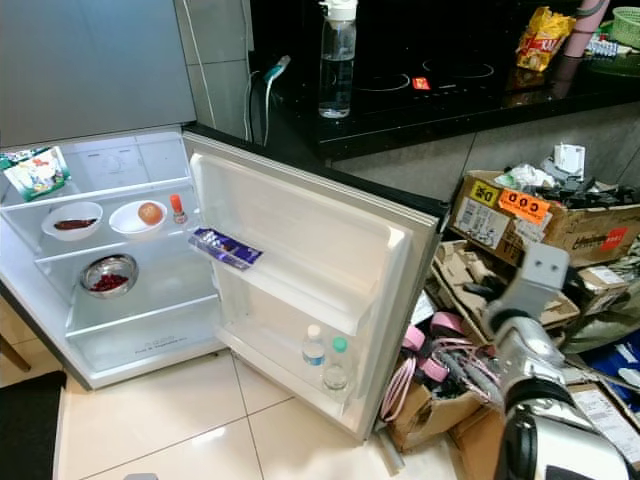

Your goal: Restocking fridge

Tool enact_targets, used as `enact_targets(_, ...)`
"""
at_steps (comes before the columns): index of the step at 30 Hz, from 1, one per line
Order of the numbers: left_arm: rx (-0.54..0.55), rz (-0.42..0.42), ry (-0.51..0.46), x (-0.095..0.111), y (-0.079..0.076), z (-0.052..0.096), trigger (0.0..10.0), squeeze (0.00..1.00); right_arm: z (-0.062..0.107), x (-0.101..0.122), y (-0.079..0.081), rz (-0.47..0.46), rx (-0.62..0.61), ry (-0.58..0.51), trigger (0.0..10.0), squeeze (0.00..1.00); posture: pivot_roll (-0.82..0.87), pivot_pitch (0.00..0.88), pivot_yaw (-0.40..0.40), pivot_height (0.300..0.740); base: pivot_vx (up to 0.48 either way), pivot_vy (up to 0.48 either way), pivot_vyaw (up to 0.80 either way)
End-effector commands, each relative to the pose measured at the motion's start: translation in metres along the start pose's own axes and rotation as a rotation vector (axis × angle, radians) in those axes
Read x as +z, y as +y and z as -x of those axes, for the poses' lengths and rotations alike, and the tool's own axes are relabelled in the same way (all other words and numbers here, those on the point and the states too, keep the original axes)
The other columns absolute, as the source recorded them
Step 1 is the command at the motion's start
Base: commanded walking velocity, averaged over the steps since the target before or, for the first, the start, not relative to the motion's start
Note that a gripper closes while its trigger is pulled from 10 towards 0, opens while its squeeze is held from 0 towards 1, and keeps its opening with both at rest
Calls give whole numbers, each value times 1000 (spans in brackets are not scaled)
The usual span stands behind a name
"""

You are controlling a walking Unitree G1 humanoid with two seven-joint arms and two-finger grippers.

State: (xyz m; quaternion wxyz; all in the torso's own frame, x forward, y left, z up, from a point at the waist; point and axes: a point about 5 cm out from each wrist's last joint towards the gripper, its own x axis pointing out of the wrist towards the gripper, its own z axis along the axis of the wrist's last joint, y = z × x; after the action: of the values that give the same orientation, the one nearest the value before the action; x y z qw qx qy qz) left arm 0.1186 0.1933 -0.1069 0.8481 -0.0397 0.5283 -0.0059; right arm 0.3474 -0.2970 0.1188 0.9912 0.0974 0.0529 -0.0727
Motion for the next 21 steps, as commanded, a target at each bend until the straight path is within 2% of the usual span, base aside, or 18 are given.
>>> enact_targets(1,-4,-1,48,-14,0,2,10000,0,-5,8,8,-5,24,-27,10000,0,-83,0,-23,740,0,0,0)
enact_targets(3,-4,-1,51,-15,0,2,10000,0,-7,12,11,-4,37,-33,10000,0,-83,0,-23,740,0,0,0)
enact_targets(4,-1,1,54,-17,2,3,10000,0,-11,19,21,-11,91,-51,10000,0,-68,0,-15,740,0,0,0)
enact_targets(6,0,2,54,-17,2,3,10000,0,-12,21,25,-15,116,-58,10000,0,-68,0,-15,740,0,0,0)
enact_targets(7,4,5,52,-16,4,4,10000,0,-15,25,36,-33,198,-77,10000,0,-68,0,-15,740,0,0,0)
enact_targets(9,5,5,52,-16,5,4,10000,0,-16,26,41,-35,234,-81,10000,0,-68,0,-15,740,0,0,0)
enact_targets(13,5,14,41,-14,5,3,10000,0,-16,25,65,-33,451,-70,10000,0,-68,0,-17,740,0,0,0)
enact_targets(14,5,14,41,-14,5,3,10000,0,-16,25,65,-33,451,-70,10000,0,-68,0,-17,740,0,0,0)
enact_targets(17,1,17,38,-13,4,3,10000,0,-12,20,81,-12,643,-29,10000,0,-70,0,-18,740,0,0,0)
enact_targets(18,1,17,38,-13,4,3,10000,0,-12,20,81,-12,643,-29,10000,0,-70,0,-18,740,0,0,0)
enact_targets(21,-3,17,38,-13,3,3,10000,0,-3,10,92,7,888,48,10000,0,-73,0,-21,740,0,0,0)
